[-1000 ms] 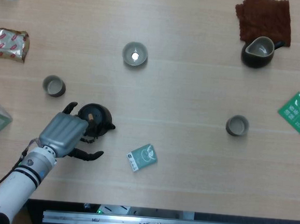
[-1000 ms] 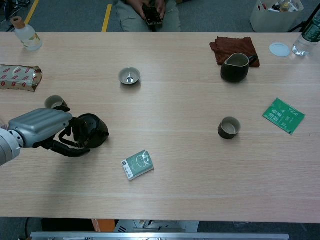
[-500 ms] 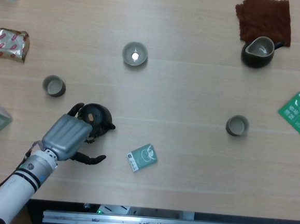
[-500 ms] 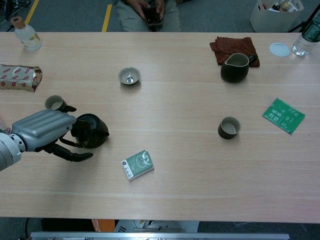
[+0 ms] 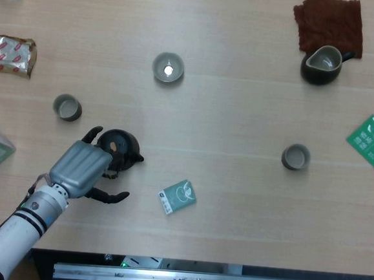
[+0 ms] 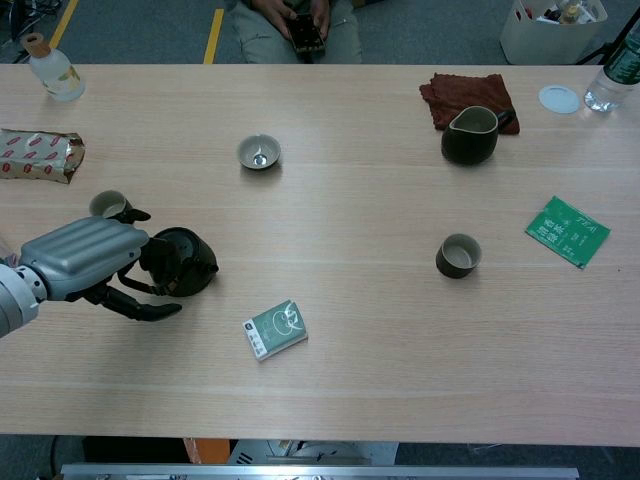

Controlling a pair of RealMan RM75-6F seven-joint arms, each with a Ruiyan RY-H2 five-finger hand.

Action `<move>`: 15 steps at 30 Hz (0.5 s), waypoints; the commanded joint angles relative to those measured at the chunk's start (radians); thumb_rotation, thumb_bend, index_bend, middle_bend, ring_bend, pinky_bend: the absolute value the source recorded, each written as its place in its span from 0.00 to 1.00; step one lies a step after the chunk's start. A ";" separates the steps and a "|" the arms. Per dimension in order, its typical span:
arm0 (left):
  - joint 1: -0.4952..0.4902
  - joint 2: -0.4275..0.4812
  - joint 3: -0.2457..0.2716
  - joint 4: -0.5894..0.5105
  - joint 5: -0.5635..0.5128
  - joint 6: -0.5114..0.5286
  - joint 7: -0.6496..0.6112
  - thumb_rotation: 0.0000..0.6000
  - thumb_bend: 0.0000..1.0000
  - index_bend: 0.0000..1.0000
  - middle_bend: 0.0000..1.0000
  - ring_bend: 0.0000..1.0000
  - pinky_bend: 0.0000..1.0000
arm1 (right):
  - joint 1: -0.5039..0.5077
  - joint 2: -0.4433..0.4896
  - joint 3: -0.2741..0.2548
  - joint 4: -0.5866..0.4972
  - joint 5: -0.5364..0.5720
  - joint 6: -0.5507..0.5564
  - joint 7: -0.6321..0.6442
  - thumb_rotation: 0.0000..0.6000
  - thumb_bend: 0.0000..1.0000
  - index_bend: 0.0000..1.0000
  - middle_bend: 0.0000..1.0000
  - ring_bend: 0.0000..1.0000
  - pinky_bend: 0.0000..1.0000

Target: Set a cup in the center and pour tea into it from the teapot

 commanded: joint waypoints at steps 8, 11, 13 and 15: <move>0.012 0.026 0.001 0.007 0.023 -0.017 -0.028 0.39 0.19 0.35 0.43 0.35 0.00 | -0.001 0.004 0.001 -0.014 -0.003 0.003 -0.013 1.00 0.22 0.31 0.31 0.17 0.30; 0.017 0.026 0.002 0.014 0.030 -0.020 -0.034 0.39 0.19 0.35 0.43 0.35 0.00 | -0.001 0.006 0.001 -0.017 -0.004 0.005 -0.016 1.00 0.22 0.31 0.31 0.17 0.30; 0.021 0.025 0.002 0.018 0.036 -0.021 -0.039 0.39 0.19 0.35 0.43 0.35 0.00 | -0.002 0.007 0.000 -0.019 -0.004 0.006 -0.016 1.00 0.22 0.31 0.31 0.17 0.30; 0.025 0.023 0.001 0.027 0.044 -0.021 -0.046 0.39 0.19 0.35 0.43 0.35 0.00 | -0.003 0.008 0.000 -0.021 -0.004 0.007 -0.018 1.00 0.22 0.31 0.31 0.17 0.30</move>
